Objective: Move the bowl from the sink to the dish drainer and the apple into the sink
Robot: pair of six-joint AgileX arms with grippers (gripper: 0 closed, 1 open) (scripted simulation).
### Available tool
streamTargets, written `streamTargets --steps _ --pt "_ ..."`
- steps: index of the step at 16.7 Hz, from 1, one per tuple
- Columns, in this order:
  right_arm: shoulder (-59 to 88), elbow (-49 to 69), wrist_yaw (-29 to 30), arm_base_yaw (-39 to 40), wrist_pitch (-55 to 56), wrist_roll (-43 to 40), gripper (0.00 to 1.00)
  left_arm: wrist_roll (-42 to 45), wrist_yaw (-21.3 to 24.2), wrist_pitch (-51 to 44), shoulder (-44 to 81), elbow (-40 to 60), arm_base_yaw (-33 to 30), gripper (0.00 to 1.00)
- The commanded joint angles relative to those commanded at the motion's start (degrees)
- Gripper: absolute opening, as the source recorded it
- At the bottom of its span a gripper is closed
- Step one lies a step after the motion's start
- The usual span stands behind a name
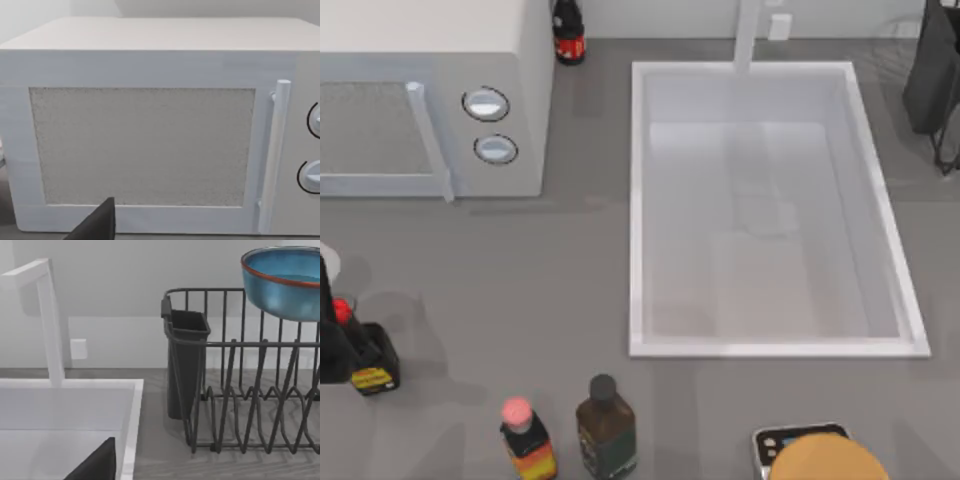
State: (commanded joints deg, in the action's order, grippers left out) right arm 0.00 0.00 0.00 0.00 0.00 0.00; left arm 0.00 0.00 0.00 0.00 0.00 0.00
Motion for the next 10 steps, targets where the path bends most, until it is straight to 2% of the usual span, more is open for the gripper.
streamTargets --steps 10 --pt "0.00 0.00 0.00 0.00 0.00 0.00 1.00 0.00 0.00 0.00 0.00 0.00 0.00 1.00"
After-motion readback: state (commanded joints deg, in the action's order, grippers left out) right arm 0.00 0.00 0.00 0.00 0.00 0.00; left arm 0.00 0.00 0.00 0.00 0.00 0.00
